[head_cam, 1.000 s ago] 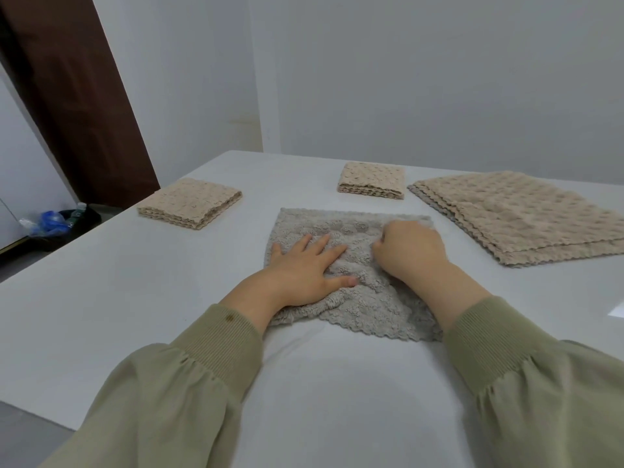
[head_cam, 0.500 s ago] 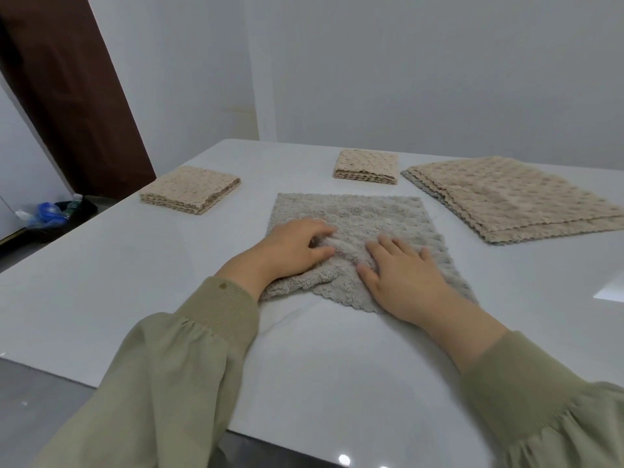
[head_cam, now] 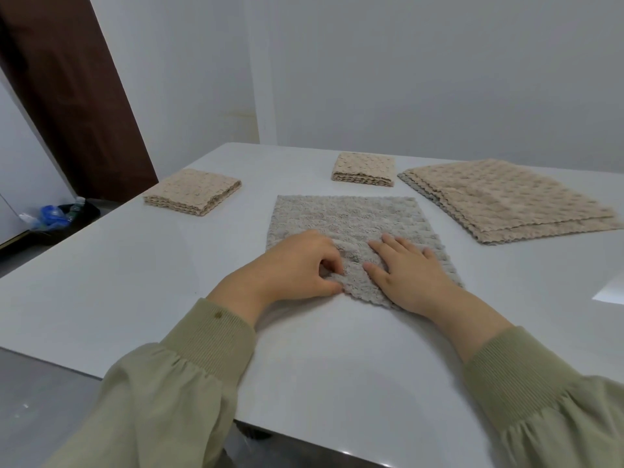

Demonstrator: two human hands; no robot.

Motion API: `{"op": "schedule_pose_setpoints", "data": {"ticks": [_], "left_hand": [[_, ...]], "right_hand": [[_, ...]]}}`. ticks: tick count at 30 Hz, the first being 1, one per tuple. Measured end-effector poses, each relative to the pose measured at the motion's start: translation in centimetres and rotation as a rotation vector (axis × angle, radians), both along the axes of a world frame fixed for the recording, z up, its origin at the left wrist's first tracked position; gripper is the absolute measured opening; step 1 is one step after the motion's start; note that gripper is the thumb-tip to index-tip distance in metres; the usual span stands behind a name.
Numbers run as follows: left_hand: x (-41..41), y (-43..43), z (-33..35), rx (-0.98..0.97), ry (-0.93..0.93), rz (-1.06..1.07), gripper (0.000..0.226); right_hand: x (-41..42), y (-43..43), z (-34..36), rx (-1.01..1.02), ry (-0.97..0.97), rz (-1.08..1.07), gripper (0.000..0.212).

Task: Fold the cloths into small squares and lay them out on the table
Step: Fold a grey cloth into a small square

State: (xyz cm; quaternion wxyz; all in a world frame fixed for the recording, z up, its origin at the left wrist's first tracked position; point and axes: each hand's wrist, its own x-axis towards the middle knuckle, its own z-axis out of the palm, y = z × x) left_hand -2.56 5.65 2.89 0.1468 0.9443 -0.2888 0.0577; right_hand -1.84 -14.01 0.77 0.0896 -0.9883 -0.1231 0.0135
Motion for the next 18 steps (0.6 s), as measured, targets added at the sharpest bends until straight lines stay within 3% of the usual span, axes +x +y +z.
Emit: {"op": "schedule_pose_setpoints", "data": {"ticks": [6, 9, 14, 18], "left_hand": [[0.8, 0.9, -0.3, 0.090, -0.173, 0.051, 0.025], [0.7, 0.6, -0.3, 0.056, -0.204, 0.024, 0.013], [0.1, 0.0, 0.1, -0.082, 0.042, 0.049, 0.020], [-0.6, 0.4, 1.4, -0.242, 0.408, 0.041, 0.030]], "right_hand": [[0.4, -0.2, -0.1, 0.013, -0.015, -0.003, 0.056], [0.3, -0.2, -0.1, 0.014, -0.013, -0.001, 0.055], [0.4, -0.2, -0.2, 0.020, -0.030, 0.000, 0.054], [0.3, -0.3, -0.1, 0.028, -0.030, 0.018, 0.050]]}}
